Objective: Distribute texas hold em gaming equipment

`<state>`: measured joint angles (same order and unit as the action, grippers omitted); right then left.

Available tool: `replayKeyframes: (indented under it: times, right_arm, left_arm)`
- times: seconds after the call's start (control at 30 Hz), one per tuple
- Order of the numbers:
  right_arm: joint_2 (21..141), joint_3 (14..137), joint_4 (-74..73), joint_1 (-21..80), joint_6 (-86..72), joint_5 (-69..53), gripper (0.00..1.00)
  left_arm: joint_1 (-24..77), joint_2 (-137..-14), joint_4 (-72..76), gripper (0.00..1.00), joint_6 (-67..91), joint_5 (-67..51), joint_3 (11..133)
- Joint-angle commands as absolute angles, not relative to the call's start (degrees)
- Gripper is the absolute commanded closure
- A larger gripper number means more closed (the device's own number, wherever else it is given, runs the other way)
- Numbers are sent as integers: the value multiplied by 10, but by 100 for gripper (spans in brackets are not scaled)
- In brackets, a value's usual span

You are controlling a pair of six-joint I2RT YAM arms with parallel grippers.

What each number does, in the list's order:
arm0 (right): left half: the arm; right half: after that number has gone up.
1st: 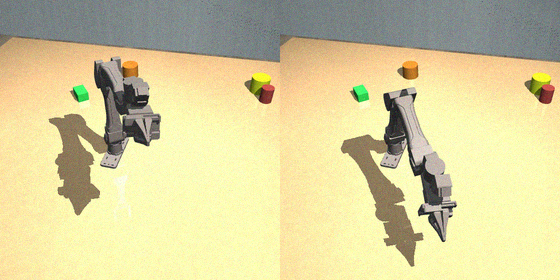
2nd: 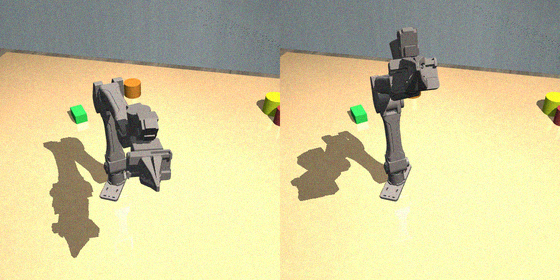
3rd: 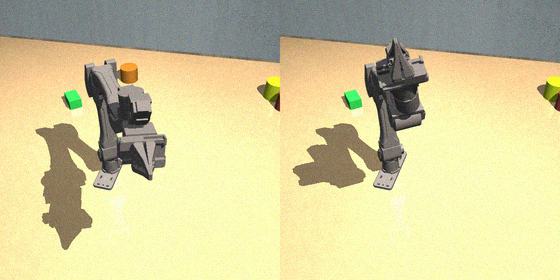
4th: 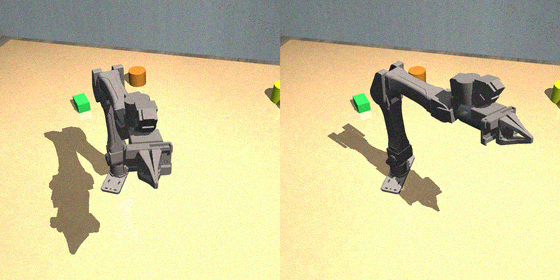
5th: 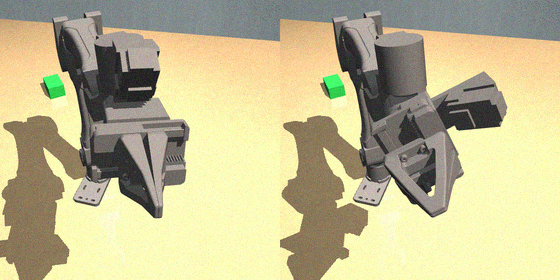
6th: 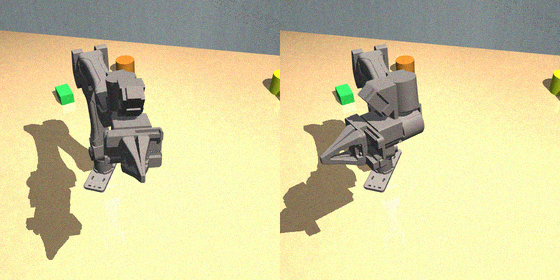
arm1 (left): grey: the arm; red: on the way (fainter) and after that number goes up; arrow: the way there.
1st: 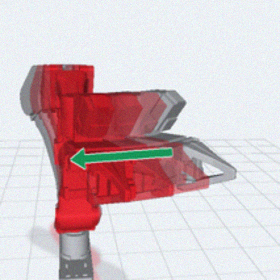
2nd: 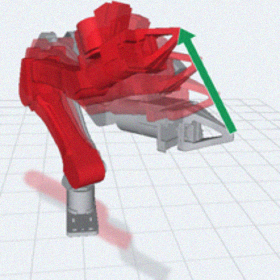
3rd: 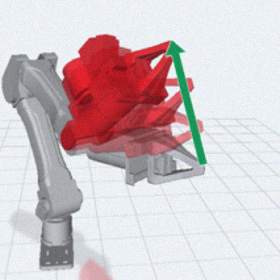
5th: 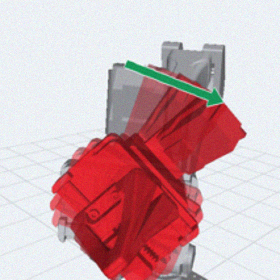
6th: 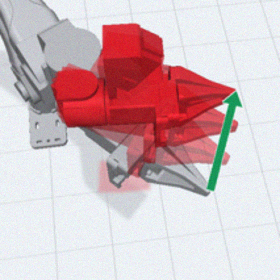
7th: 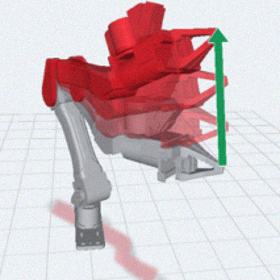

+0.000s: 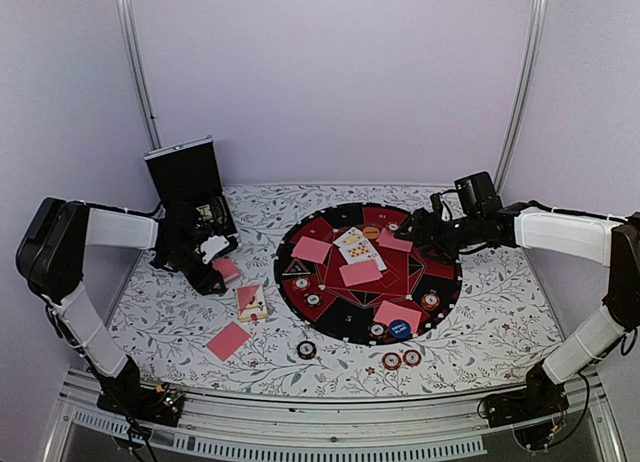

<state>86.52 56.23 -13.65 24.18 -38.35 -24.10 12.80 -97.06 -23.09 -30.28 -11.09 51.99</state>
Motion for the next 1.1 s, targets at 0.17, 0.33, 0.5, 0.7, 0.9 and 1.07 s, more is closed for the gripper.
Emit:
replayKeyframes:
  times: [0.17, 0.33, 0.5, 0.7, 0.9, 1.07]
  right_arm:
    - [835, 559, -137, 240, -390, -237, 1]
    - [830, 564, -147, 241, -387, -231, 1]
    - [826, 575, -160, 240, -384, -225, 1]
    - [824, 585, -168, 240, -384, -222, 1]
    - [822, 589, -174, 240, -383, -219, 1]
    - [821, 590, -178, 241, -383, -218, 1]
  left_arm:
    - [156, -990, -207, 100, -272, -101, 510]
    - [158, -988, -204, 84, -271, -98, 498]
    - [158, -972, -205, 52, -274, -102, 488]
    - [158, -945, -221, 28, -277, -105, 493]
    - [158, -913, -250, 0, -278, -108, 515]
    - [158, -899, -270, 0, -280, -106, 529]
